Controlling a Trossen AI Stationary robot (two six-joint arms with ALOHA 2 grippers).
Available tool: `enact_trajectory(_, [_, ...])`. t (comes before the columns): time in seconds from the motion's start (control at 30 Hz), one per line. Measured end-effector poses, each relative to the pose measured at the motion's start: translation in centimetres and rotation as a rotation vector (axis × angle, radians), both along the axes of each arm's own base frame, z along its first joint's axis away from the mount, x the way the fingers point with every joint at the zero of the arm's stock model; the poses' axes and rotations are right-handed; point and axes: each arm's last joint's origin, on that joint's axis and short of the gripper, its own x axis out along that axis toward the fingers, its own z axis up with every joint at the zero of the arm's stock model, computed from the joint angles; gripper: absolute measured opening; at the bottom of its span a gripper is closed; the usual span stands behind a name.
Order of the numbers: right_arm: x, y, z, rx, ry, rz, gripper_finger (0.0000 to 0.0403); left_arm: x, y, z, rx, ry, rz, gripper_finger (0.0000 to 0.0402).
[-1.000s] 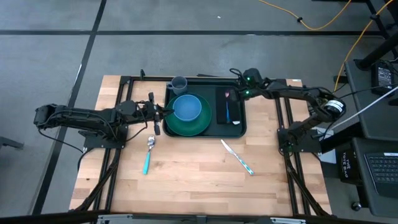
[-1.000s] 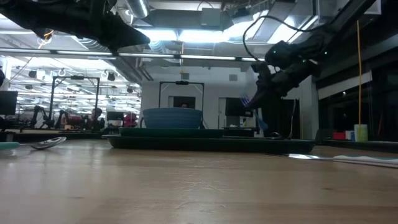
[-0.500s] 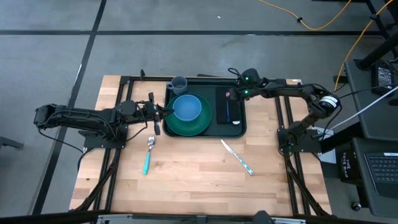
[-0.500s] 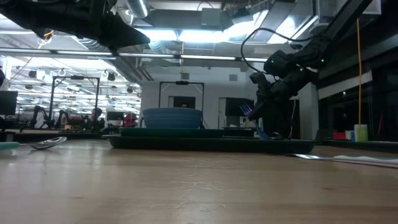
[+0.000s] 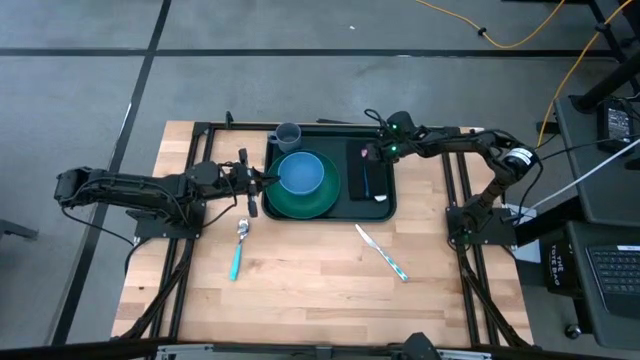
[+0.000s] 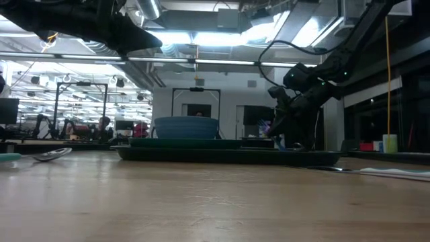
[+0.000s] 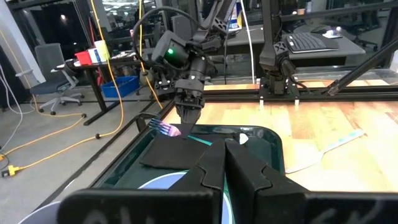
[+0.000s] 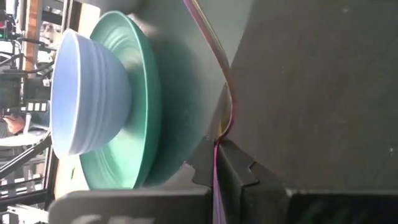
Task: Set up tray
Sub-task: Put the blue fork on the black table napkin
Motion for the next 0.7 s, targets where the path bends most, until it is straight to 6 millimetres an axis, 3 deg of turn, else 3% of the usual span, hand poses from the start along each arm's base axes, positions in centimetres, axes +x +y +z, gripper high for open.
enact_trajectory(0.7, [-0.31, -0.44, 0.07, -0.052, -0.004, 0.014, 0.0023, 0.0, 0.0, 0.0, 0.0, 0.0, 0.0, 0.0007])
